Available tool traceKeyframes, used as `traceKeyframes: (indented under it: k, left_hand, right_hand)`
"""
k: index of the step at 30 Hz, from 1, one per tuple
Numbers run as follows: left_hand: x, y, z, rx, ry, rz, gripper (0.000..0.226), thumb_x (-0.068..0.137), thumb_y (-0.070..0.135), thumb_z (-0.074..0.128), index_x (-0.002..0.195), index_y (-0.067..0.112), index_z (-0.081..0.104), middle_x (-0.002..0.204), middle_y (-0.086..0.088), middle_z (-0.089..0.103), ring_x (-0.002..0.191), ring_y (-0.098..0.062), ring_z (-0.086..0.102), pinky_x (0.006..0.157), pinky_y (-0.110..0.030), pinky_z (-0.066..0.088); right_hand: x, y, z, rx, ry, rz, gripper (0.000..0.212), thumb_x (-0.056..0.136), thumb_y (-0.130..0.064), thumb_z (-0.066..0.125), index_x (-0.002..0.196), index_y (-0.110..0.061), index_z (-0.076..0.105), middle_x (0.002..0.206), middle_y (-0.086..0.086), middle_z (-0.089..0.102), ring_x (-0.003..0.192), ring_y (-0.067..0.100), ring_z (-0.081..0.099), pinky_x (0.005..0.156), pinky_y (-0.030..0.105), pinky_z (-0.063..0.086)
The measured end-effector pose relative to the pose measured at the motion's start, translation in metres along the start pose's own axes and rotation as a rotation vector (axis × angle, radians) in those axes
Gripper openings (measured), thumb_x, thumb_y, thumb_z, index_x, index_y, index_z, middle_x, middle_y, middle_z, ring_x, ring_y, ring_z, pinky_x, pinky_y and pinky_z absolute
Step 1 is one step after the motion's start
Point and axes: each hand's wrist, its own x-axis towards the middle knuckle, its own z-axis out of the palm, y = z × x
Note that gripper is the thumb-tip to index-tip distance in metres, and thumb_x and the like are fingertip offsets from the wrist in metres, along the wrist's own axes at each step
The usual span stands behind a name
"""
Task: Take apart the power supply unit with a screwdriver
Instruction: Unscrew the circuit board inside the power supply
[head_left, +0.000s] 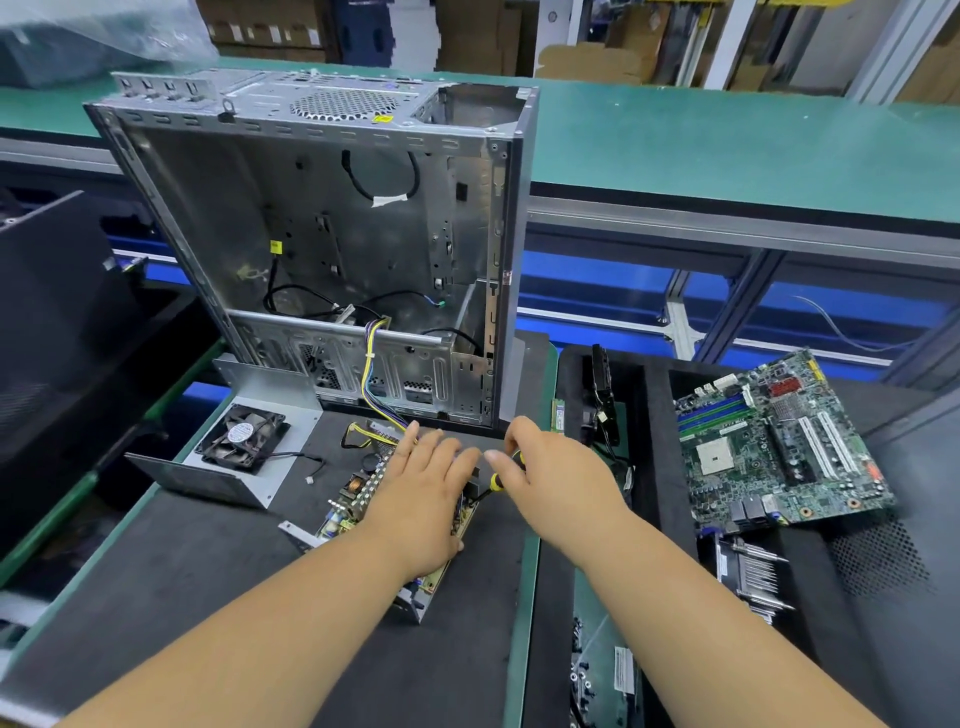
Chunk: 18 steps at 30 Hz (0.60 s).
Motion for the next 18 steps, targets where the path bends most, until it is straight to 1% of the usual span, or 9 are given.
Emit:
traceKeyframes:
  k: [4,6,8,10,11,13,14,16,18]
  left_hand:
    - [0.0,0.0,-0.002,0.0,0.011,-0.004,0.108,0.071,0.062,0.069,0.152,0.024,0.008,0.15,0.002,0.02,0.147,-0.026,0.005,0.108,-0.044,-0.034]
    - [-0.001,0.0,-0.002,-0.012,0.016,-0.008,0.108,0.072,0.062,0.068,0.152,0.025,0.007,0.151,0.003,0.02,0.147,-0.025,0.006,0.112,-0.045,-0.03]
    - [-0.001,0.0,-0.003,-0.021,0.017,-0.011,0.109,0.072,0.063,0.068,0.153,0.026,0.005,0.152,0.004,0.018,0.148,-0.025,0.005,0.113,-0.045,-0.028]
    - [-0.002,0.0,-0.004,-0.031,0.022,-0.011,0.109,0.073,0.062,0.068,0.154,0.026,0.004,0.153,0.004,0.017,0.148,-0.024,0.004,0.113,-0.045,-0.029]
    - [-0.002,0.0,-0.004,-0.04,0.025,-0.01,0.109,0.073,0.061,0.068,0.154,0.026,0.005,0.154,0.005,0.017,0.148,-0.023,0.005,0.112,-0.044,-0.029]
    - [-0.003,0.0,-0.005,-0.052,0.026,-0.01,0.108,0.074,0.06,0.069,0.154,0.026,0.005,0.155,0.005,0.017,0.148,-0.023,0.005,0.111,-0.043,-0.031]
    - [-0.003,0.0,-0.006,-0.052,0.022,-0.009,0.108,0.074,0.06,0.069,0.155,0.026,0.005,0.155,0.005,0.017,0.148,-0.022,0.005,0.11,-0.042,-0.031]
    - [-0.003,-0.001,-0.007,-0.047,0.018,-0.003,0.108,0.075,0.06,0.068,0.155,0.027,0.004,0.157,0.005,0.016,0.148,-0.022,0.004,0.109,-0.041,-0.033]
    - [-0.003,-0.002,-0.007,-0.042,0.02,0.009,0.109,0.076,0.06,0.068,0.156,0.027,0.002,0.158,0.004,0.014,0.149,-0.021,0.004,0.105,-0.039,-0.037]
  right_hand:
    - [0.0,-0.002,0.002,0.123,-0.024,0.013,0.019,0.098,-0.036,0.052,0.105,-0.021,0.045,0.079,-0.006,0.054,0.074,0.021,0.051,0.058,0.033,0.033]
    - [0.0,-0.003,0.0,0.171,-0.026,0.016,0.017,0.094,-0.028,0.056,0.105,-0.022,0.046,0.086,-0.006,0.054,0.082,0.019,0.05,0.063,0.031,0.036]
    - [-0.003,-0.003,-0.001,0.194,-0.032,0.013,0.016,0.089,-0.022,0.056,0.103,-0.024,0.047,0.092,-0.006,0.054,0.088,0.018,0.049,0.07,0.031,0.041]
    - [-0.005,-0.003,-0.001,0.159,-0.031,0.003,0.016,0.089,-0.025,0.054,0.102,-0.024,0.046,0.09,-0.007,0.054,0.086,0.018,0.05,0.07,0.033,0.043]
    - [-0.006,-0.003,-0.001,0.126,-0.025,-0.002,0.015,0.09,-0.031,0.054,0.1,-0.025,0.044,0.086,-0.007,0.054,0.082,0.019,0.051,0.066,0.034,0.041]
    - [-0.008,-0.003,-0.001,0.084,-0.032,0.005,0.023,0.095,-0.044,0.052,0.098,-0.024,0.041,0.076,-0.006,0.054,0.074,0.02,0.053,0.058,0.033,0.036]
    - [-0.008,-0.003,-0.001,0.087,-0.045,0.016,0.025,0.097,-0.046,0.05,0.097,-0.023,0.041,0.073,-0.007,0.053,0.071,0.02,0.053,0.056,0.033,0.034]
    - [-0.009,-0.002,-0.001,0.131,-0.053,0.041,0.023,0.098,-0.044,0.05,0.097,-0.022,0.043,0.071,-0.006,0.051,0.07,0.02,0.052,0.054,0.033,0.032]
    - [-0.012,-0.001,-0.002,0.169,-0.041,0.056,0.02,0.098,-0.04,0.052,0.097,-0.022,0.045,0.074,-0.006,0.053,0.071,0.019,0.052,0.053,0.028,0.033]
